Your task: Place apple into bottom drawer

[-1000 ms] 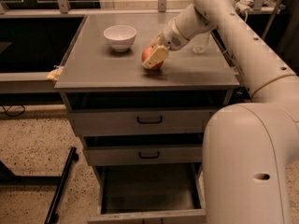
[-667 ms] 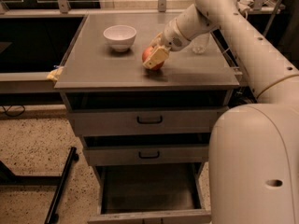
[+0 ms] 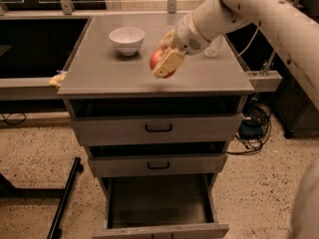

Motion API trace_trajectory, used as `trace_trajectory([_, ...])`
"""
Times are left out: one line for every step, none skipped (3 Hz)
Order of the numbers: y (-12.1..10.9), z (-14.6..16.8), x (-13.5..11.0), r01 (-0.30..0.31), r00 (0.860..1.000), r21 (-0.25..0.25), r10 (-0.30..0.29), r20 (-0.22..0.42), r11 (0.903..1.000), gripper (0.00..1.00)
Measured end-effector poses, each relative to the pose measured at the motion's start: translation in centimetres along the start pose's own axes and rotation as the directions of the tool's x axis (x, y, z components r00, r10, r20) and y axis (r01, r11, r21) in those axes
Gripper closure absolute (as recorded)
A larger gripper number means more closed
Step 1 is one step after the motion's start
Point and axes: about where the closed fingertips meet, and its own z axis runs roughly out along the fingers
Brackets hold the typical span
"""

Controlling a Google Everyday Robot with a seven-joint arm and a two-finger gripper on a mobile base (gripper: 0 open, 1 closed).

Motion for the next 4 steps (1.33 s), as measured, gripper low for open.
trace_trajectory([4.1, -2.3, -1.4, 0.000, 1.000, 0.044, 0.000, 0.001, 0.9990, 1.00])
trace_trajectory([8.0, -1.6, 1.4, -0.013, 1.000, 0.063, 0.014, -0.025, 0.9979, 1.00])
trace_trajectory([10.4, 0.3, 7.5, -0.061, 0.996, 0.057, 0.064, -0.056, 0.9965, 1.00])
trace_trajectory([11.3, 1.3, 13.9, -0.141, 0.986, 0.057, 0.146, -0.077, 0.9883, 1.00])
